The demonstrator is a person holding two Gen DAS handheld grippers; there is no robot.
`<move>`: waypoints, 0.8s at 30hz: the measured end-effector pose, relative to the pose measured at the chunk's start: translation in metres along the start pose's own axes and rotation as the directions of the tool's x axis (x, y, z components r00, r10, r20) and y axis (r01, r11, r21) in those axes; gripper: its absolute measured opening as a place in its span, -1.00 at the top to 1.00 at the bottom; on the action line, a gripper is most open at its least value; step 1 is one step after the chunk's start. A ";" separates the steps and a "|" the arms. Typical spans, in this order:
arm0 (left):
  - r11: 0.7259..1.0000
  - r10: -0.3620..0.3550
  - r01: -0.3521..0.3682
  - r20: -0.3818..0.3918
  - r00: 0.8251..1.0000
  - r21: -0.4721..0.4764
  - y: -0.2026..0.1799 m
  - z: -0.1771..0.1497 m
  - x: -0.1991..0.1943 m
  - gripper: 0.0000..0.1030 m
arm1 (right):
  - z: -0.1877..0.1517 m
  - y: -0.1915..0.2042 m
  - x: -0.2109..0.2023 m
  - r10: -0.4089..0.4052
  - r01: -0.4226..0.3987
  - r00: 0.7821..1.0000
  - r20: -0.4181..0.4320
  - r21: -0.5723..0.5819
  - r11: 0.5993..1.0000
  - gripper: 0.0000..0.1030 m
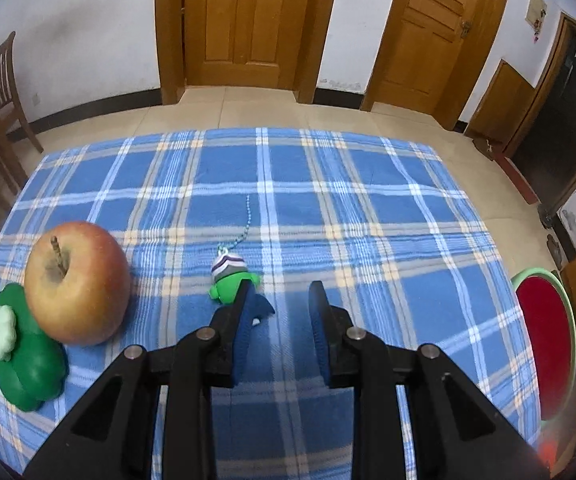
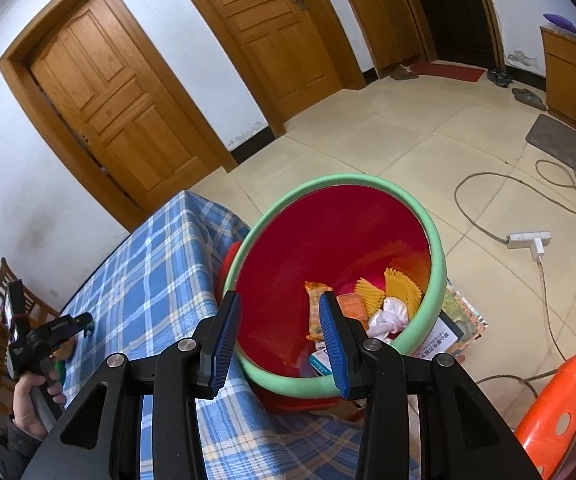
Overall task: Collect trash
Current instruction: 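Move the left tool to the small green toy figure and grasp it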
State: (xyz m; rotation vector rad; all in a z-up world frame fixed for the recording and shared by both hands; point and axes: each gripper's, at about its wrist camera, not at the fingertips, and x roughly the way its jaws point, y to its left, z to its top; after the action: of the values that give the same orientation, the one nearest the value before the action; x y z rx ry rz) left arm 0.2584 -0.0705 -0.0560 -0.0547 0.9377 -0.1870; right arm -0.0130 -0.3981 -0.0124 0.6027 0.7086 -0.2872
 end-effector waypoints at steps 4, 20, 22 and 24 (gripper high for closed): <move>1.000 -0.004 0.004 0.008 1.000 0.001 -0.001 0.001 0.000 0.48 | -0.001 0.001 0.003 -0.012 0.012 1.000 -0.009 -0.003 1.000 0.20; 0.998 0.044 -0.043 0.004 0.999 -0.051 0.013 0.000 0.001 0.16 | -0.004 0.007 0.013 -0.003 0.003 1.000 -0.029 -0.013 1.000 0.20; 0.997 0.051 -0.051 0.000 0.999 -0.055 0.014 0.000 0.003 0.16 | -0.004 0.007 0.014 -0.004 0.004 1.000 -0.028 -0.013 1.000 0.20; 0.997 0.054 -0.054 -0.009 0.999 -0.054 0.016 -0.002 0.005 0.16 | -0.004 0.005 0.014 -0.002 0.002 1.000 -0.027 -0.010 1.000 0.20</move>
State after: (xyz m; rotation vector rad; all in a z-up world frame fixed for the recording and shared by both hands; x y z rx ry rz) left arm 0.2618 -0.0558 -0.0636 -0.0783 0.9509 -0.1122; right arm -0.0021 -0.3926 -0.0222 0.5976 0.7367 -0.2778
